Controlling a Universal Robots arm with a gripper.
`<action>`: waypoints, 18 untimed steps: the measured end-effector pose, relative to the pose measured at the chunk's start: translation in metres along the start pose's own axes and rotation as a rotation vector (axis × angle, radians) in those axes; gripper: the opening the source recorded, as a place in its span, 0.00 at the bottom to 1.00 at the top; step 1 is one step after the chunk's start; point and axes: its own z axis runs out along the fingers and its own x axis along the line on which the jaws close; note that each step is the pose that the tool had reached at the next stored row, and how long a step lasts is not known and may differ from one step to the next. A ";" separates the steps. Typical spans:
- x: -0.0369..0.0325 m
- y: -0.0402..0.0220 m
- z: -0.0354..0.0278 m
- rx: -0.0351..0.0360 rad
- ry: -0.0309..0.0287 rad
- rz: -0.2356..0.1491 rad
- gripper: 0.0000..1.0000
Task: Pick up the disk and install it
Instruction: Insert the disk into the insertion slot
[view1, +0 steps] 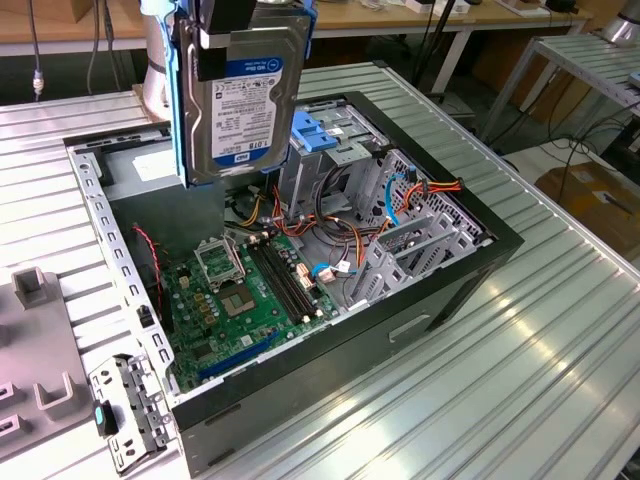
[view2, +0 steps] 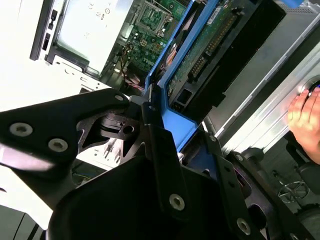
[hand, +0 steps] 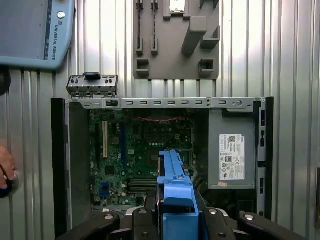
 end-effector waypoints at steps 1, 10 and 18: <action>0.0007 -0.0019 0.0001 0.0000 0.0004 0.000 0.37; 0.0044 -0.0185 0.0010 0.0000 0.0027 0.000 0.37; 0.0052 -0.0438 0.0021 0.0000 0.0037 0.000 0.37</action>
